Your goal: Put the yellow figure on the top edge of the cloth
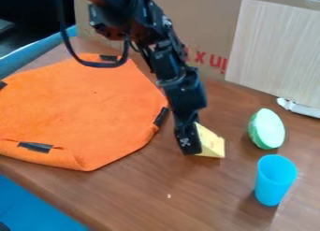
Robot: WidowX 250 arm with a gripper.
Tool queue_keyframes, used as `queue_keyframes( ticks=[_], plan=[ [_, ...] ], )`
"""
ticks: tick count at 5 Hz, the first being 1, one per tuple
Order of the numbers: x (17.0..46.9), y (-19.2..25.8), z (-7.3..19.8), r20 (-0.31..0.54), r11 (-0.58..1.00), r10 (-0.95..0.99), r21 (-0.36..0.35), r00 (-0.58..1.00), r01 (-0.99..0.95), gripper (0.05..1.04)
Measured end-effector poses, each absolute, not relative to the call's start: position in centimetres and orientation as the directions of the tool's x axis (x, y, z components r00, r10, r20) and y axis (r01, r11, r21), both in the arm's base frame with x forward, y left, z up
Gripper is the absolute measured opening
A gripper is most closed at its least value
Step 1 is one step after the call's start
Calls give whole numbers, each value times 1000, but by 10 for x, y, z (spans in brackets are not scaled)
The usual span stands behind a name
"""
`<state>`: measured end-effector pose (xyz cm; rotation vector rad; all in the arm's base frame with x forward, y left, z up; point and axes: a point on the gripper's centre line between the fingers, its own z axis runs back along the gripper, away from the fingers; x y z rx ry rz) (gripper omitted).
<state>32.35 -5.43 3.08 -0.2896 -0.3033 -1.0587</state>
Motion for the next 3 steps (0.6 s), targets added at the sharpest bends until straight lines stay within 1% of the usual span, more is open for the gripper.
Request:
queue_keyframes(
  ticks=[1, 2, 3],
  plan=[
    [320, -47, 52, 416, 462, -790, -80, 451, 883, 785],
    [314, -32, 60, 429, 470, -779, -81, 456, 879, 784],
    [307, -3, 56, 421, 513, -756, -95, 502, 853, 784]
  ],
)
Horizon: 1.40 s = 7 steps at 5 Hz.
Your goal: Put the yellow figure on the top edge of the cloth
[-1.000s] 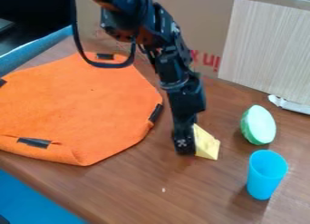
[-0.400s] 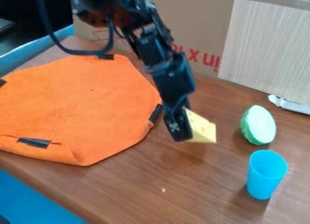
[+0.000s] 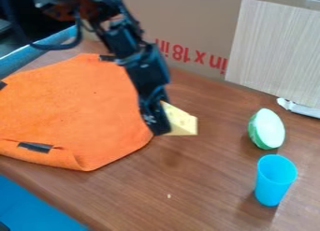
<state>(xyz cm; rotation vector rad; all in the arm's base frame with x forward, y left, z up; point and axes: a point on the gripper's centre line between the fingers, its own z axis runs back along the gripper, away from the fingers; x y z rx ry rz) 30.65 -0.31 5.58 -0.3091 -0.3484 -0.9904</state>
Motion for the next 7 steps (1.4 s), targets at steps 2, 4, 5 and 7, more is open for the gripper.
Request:
queue_keyframes(
  ticks=[2, 4, 5, 7],
  plan=[
    [287, 57, 54, 416, 594, -699, -116, 581, 796, 784],
    [294, 117, 88, 471, 680, -632, -45, 616, 732, 784],
    [294, 150, 82, 464, 721, -597, -48, 655, 691, 784],
    [295, 195, 62, 417, 769, -564, -51, 713, 638, 784]
  ],
)
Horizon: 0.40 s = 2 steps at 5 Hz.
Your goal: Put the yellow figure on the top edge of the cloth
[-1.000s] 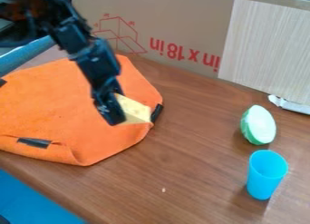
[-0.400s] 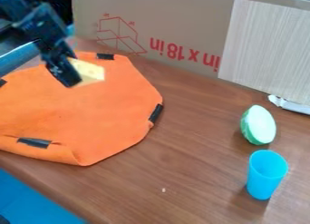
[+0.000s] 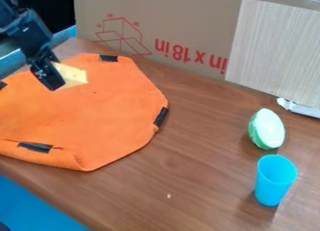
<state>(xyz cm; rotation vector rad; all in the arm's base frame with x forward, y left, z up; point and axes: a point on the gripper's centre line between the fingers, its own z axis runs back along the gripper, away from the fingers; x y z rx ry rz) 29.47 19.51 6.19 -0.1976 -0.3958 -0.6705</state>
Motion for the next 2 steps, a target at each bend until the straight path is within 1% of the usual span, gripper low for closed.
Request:
queue_keyframes(
  ticks=[1, 2],
  plan=[
    [299, 214, 59, 418, 792, -538, -47, 732, 609, 784],
    [307, 225, 60, 421, 804, -523, -45, 741, 593, 784]
  ],
)
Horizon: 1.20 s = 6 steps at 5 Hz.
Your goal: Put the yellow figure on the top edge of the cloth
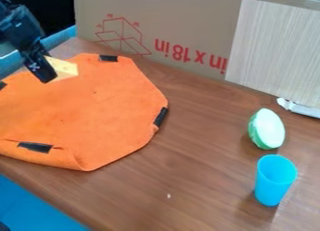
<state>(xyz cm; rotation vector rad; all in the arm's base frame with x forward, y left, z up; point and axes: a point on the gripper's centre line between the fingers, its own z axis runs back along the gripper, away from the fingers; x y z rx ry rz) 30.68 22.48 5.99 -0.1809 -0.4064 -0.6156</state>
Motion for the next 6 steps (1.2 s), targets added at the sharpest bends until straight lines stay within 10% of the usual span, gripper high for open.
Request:
queue_keyframes(
  ticks=[6],
  plan=[
    [366, 231, 44, 353, 646, -708, -27, 612, 763, 847]
  ],
)
